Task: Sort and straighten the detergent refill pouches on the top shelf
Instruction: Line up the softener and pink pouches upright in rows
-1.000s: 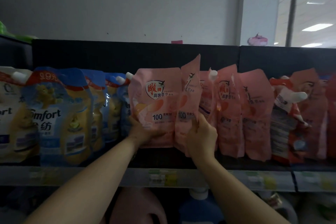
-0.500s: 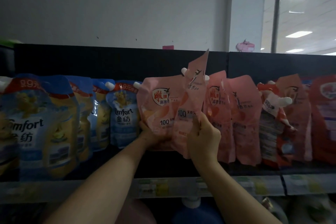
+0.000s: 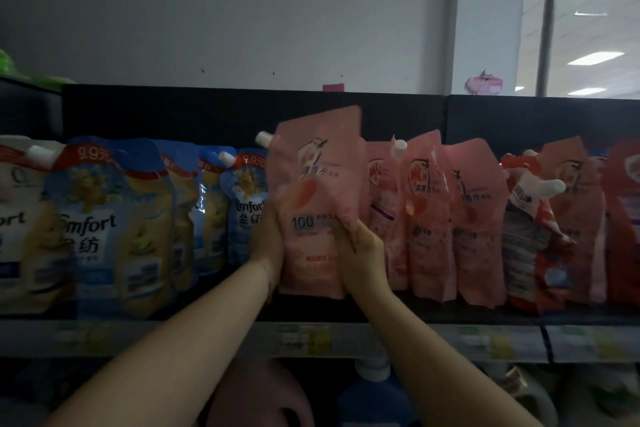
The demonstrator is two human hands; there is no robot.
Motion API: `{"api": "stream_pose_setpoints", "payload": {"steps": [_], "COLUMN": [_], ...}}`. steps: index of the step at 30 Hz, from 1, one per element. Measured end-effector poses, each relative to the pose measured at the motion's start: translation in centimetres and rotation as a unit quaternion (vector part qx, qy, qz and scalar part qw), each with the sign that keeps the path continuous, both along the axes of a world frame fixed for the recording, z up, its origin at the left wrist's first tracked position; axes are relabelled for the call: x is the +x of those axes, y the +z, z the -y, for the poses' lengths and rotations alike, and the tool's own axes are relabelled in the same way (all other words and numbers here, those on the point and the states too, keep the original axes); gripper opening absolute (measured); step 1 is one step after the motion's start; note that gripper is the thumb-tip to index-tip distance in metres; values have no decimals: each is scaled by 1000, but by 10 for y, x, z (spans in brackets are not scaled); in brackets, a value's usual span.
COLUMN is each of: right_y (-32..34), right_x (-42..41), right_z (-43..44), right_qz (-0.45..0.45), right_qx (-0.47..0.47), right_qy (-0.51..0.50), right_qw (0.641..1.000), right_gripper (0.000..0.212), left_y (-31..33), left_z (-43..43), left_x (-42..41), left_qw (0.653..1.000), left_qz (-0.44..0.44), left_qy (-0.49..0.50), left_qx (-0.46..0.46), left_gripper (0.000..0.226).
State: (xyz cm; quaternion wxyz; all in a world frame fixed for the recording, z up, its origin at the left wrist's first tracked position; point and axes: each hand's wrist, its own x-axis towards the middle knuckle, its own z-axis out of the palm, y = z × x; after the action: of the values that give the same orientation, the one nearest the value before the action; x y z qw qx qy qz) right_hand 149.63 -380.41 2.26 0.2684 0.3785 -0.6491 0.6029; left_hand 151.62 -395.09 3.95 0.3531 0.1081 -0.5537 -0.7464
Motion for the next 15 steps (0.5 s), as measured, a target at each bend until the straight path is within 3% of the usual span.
{"api": "stream_pose_setpoints", "payload": {"steps": [1,3,6,10,15], "right_y": [-4,-9,-1,3,-8], "right_x": [-7,-19,-28,-23,-19], "right_z": [1,2,-5,-30,-66], "right_qz": [28,75,103,99,36], "right_qx": [74,208,287,295,281], "right_qy": [-5,-47,-113,-95,-198], "right_qw": [997,974,946,945,938], "right_gripper": [16,42,61,47,40], "left_y": [0,-5,-14,-25,-36], "left_z": [2,5,0,-20,-50], "left_x": [4,10,17,26,33], "left_qw": [999,991,958,896,816], "left_qz": [6,39,46,27,-53], "left_qy": [32,124,230,291,233], "left_qx": [12,-37,-166,-335,-527], "left_gripper": [61,56,44,31,8]}}
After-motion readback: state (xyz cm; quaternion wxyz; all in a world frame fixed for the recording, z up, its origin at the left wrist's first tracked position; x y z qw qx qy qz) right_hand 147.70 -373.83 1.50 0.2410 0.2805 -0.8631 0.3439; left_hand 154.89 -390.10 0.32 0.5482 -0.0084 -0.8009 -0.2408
